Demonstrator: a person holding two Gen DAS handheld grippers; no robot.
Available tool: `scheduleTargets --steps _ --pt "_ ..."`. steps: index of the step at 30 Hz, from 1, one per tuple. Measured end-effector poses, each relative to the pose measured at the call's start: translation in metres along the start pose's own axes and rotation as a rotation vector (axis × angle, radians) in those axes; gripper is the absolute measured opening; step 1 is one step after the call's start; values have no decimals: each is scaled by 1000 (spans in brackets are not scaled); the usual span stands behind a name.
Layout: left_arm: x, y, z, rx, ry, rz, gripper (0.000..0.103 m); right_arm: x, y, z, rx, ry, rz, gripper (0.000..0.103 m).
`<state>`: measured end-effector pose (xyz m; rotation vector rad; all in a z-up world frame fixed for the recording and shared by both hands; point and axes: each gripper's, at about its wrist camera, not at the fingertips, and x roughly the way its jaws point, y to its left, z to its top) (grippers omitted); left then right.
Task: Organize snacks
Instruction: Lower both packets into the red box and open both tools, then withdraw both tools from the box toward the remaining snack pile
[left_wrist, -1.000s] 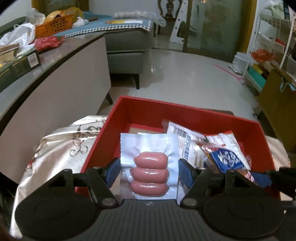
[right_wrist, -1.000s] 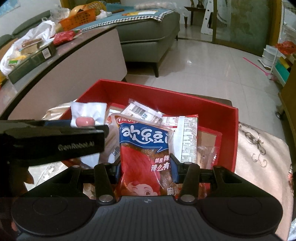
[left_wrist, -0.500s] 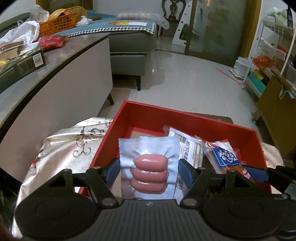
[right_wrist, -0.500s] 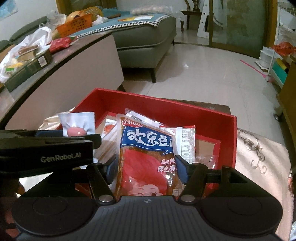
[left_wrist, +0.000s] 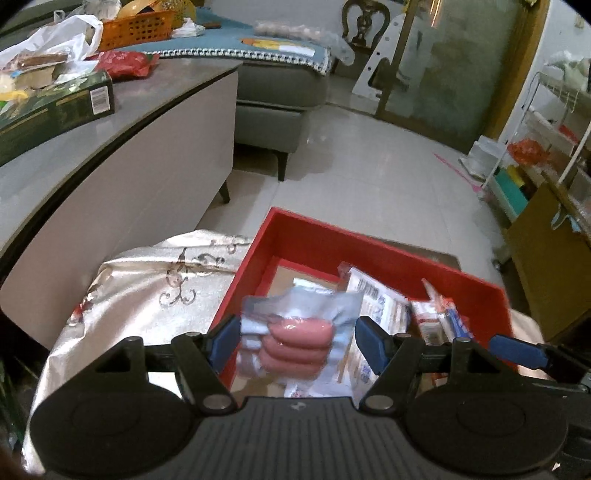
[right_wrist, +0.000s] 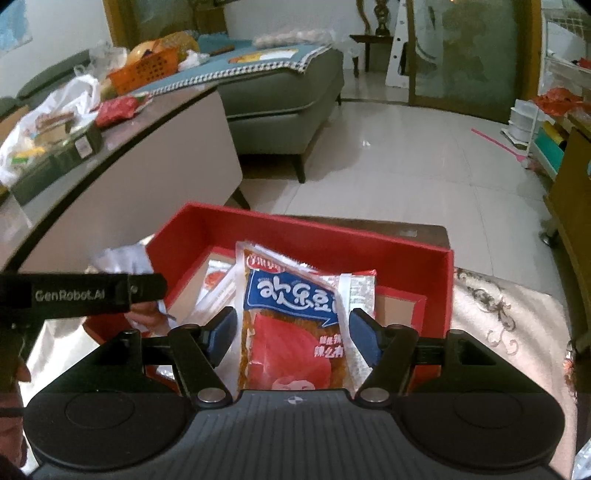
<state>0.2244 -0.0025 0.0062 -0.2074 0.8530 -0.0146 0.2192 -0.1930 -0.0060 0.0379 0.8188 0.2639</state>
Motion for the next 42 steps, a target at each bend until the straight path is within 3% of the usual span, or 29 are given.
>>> scheduleTargets --steps 3,16,42 --pt "-8 -1 2 -7 -17 -40 62 -2 0 0 -2 2 13 80" --pt "-21 0 -5 -22 11 -87 62 -30 -10 -3 15 -29 -10 80" --pt "-81 -3 -82 65 53 -66 62 -93 19 -76 -3 32 43 83"
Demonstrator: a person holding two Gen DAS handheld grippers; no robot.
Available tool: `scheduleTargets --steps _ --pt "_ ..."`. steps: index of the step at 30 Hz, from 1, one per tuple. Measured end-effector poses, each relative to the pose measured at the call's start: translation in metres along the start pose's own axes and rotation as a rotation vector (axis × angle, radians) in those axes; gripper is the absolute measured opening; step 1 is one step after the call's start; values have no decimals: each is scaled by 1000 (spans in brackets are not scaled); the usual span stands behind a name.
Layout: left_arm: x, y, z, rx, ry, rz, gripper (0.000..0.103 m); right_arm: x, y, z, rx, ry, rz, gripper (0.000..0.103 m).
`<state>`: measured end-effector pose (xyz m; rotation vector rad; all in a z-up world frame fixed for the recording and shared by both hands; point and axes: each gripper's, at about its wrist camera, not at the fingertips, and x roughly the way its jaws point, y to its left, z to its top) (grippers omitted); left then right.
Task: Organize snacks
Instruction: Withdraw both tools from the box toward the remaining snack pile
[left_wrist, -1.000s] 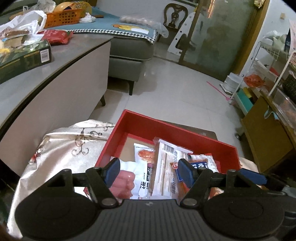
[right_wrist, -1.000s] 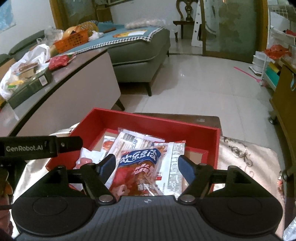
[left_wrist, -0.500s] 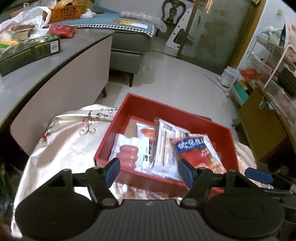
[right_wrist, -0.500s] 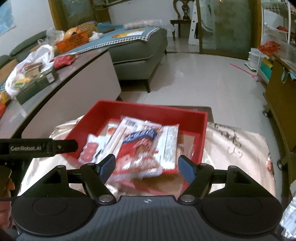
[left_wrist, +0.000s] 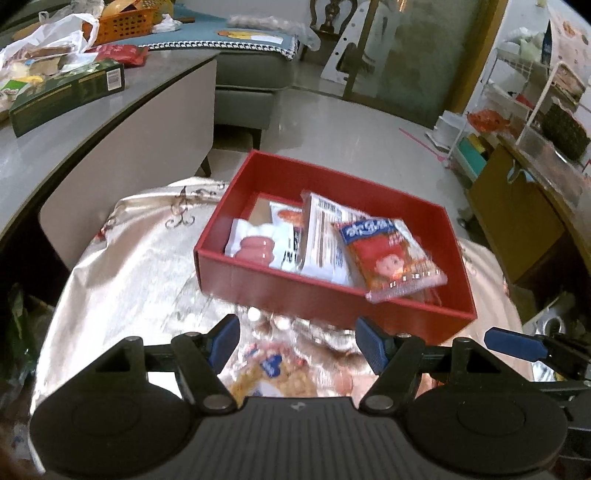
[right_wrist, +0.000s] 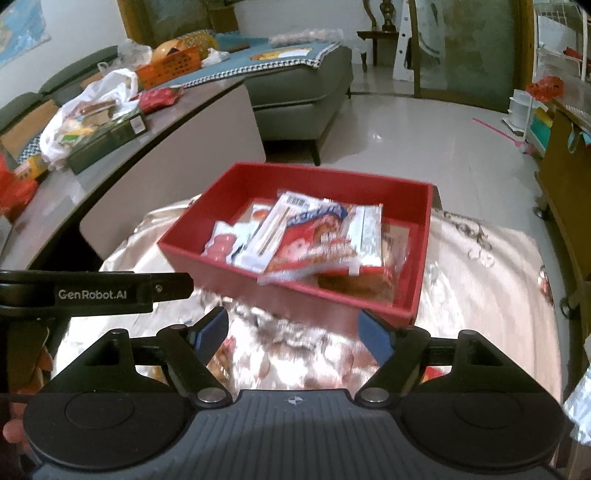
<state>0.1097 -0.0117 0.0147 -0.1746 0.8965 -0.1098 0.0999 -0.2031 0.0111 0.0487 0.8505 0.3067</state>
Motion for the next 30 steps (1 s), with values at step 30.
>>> scheduleTargets --steps 30 --pt "-31 27 -45 -41 55 16 69 -2 17 -108 -19 233 18 86"
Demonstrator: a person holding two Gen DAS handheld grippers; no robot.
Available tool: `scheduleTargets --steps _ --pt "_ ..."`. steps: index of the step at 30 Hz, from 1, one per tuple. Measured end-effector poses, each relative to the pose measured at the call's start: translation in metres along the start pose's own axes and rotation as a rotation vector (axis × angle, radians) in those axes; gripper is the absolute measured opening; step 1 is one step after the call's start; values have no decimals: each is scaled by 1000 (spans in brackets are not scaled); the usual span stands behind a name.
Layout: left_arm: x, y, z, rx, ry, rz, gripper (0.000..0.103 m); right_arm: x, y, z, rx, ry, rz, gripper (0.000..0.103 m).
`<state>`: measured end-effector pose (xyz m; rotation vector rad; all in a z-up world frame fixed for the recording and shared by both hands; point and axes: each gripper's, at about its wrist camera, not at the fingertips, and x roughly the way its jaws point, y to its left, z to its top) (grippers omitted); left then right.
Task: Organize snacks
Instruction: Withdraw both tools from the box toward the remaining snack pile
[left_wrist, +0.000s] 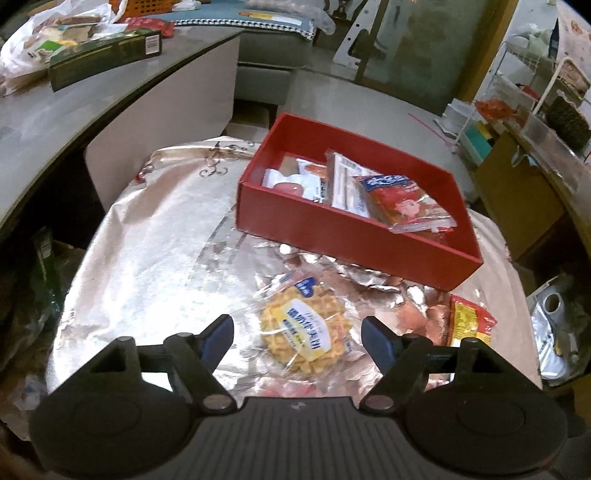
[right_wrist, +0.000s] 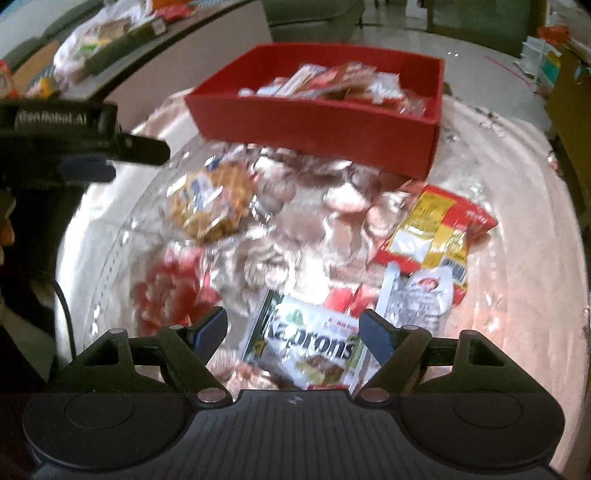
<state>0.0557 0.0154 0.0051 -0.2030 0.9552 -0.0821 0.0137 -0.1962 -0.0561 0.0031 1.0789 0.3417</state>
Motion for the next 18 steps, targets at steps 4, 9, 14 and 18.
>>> scheduleTargets --steps 4,9,14,18 --pt "2 5 1 -19 11 -5 69 7 6 -2 -37 22 21 87" --pt "2 4 1 -10 16 -23 69 9 25 -15 -84 96 125 88" --pt "0 7 5 -31 15 -53 69 -3 43 -38 -71 169 321 87" --pt "-2 8 5 -38 16 -67 69 -15 58 -30 -314 79 144 87"
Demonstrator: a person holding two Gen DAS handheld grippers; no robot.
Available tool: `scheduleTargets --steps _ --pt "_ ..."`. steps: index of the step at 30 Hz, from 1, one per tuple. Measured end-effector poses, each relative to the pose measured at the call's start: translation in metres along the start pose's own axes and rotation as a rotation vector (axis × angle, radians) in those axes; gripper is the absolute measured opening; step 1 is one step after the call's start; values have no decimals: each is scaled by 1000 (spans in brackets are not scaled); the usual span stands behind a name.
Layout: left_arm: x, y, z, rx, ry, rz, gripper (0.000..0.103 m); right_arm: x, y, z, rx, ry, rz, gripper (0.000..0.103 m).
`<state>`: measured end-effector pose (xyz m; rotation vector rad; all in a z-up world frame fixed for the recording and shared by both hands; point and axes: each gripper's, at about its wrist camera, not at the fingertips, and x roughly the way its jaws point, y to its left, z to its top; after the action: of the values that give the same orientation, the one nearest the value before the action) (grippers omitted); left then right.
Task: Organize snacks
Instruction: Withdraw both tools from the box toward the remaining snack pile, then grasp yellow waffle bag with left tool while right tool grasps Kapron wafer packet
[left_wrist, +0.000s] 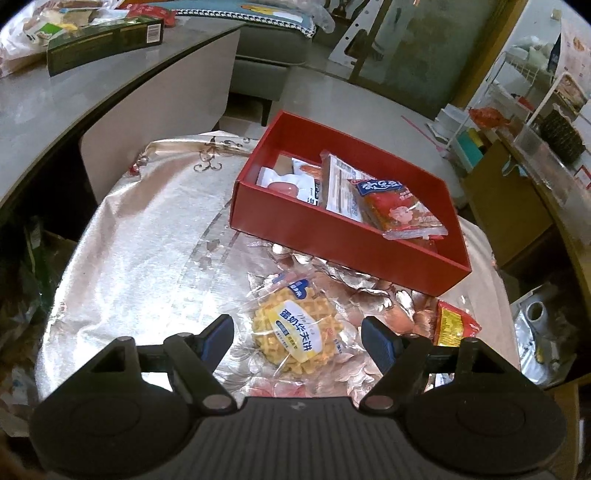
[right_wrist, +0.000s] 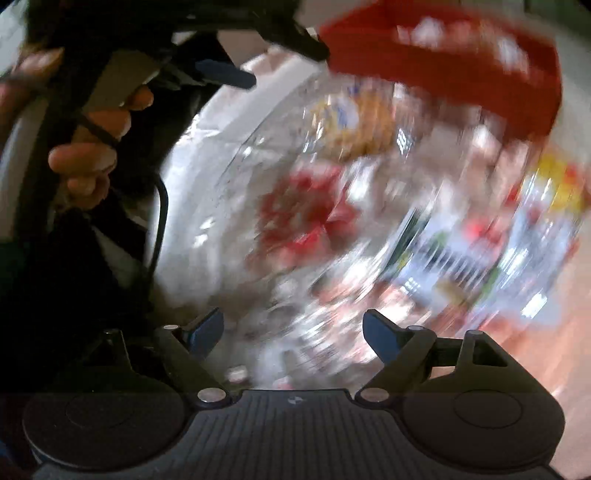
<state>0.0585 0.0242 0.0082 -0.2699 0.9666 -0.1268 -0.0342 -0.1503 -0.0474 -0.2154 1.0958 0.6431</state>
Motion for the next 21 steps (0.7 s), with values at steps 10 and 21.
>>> scheduleTargets --steps 10,21 --pt "-2 4 0 -4 0 8 69 38 -26 30 -349 211 -95 87" --pt "22 10 -2 -64 79 12 70 28 -25 10 -107 116 -117 75"
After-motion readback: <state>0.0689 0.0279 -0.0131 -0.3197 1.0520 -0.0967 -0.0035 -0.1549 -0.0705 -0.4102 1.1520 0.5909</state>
